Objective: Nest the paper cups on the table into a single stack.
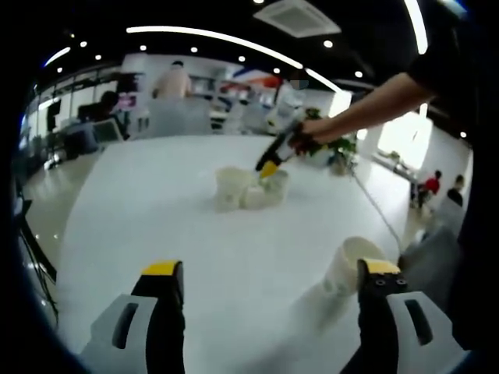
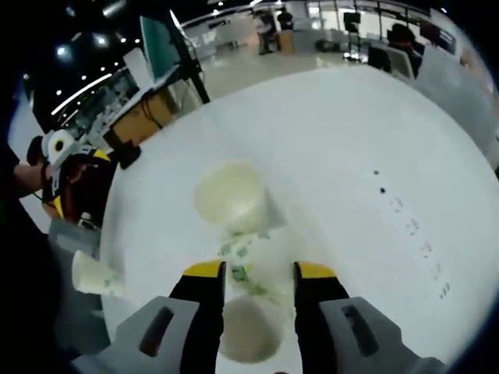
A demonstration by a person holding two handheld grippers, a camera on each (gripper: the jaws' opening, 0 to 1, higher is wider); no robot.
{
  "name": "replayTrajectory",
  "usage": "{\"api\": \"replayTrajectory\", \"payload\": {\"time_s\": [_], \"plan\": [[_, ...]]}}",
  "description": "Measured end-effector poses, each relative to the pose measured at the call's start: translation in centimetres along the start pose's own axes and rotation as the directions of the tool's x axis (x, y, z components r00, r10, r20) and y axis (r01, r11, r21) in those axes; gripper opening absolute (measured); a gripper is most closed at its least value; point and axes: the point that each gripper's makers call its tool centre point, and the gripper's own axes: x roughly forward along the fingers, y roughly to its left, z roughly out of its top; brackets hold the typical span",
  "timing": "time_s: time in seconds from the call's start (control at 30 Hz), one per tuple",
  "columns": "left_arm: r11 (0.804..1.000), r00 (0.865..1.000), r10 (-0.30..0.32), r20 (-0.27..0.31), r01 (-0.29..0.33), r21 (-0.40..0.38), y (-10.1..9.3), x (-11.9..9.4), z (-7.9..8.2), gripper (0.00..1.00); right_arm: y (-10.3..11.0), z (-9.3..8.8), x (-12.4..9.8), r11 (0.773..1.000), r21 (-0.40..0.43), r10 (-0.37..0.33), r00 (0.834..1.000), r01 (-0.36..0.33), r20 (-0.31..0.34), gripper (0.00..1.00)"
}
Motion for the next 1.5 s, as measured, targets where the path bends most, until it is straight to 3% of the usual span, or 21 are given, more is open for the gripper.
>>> {"api": "replayTrajectory", "payload": {"time_s": [0.6, 1.5], "plan": [[1.0, 1.0, 0.0, -0.001, 0.0, 0.0, -0.1, -0.3, -0.4, 0.9, 1.8, 0.0, 0.0, 0.994, -0.091, 0.057, 0.998, -0.057, -0.01, 0.06], [1.0, 1.0, -0.009, 0.014, 0.009, 0.012, -0.6, -0.4, 0.1, 0.89, 3.8, 0.1, -0.7, 0.971, -0.203, 0.12, 0.992, -0.124, -0.031, 0.0]]}}
